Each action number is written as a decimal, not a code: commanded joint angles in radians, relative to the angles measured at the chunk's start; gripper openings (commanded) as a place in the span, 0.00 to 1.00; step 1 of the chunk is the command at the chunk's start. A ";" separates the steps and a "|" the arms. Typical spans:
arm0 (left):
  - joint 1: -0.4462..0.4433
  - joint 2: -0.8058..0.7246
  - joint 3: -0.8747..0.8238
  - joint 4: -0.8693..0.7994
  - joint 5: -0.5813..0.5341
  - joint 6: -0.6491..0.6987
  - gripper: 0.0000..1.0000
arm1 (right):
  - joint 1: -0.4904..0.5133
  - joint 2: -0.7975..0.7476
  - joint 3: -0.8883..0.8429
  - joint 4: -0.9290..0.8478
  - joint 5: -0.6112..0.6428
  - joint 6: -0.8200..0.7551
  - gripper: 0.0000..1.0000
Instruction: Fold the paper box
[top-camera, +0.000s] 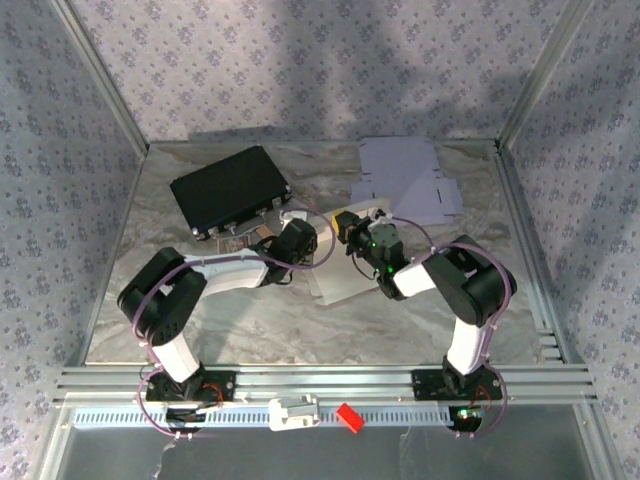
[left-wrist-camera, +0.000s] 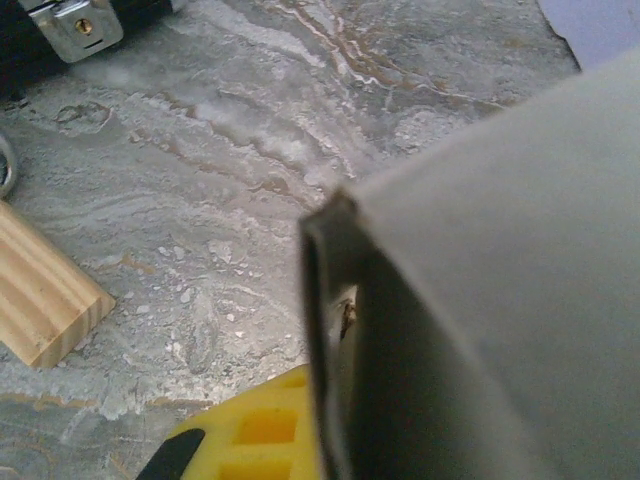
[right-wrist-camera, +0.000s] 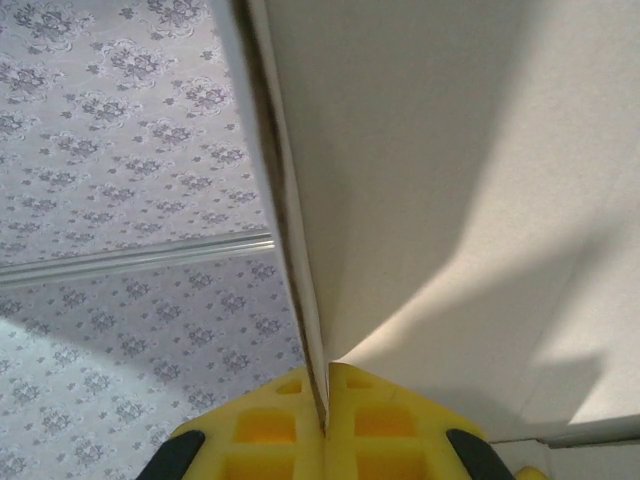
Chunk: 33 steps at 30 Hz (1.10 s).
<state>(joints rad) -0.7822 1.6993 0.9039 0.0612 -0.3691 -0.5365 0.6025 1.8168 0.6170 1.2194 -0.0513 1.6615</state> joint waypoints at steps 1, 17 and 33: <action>-0.006 0.013 0.053 -0.056 -0.045 -0.063 0.00 | 0.029 -0.014 0.001 -0.127 -0.030 0.021 0.00; -0.005 -0.005 0.158 -0.351 0.008 -0.094 0.00 | -0.093 -0.377 0.024 -0.702 -0.063 -0.144 0.55; 0.052 0.043 0.335 -0.814 0.149 -0.108 0.00 | -0.266 -0.511 0.467 -1.672 -0.067 -0.639 0.61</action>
<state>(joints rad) -0.7425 1.7248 1.2041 -0.5789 -0.2661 -0.6422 0.3214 1.2579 0.9966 -0.1978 -0.1341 1.1816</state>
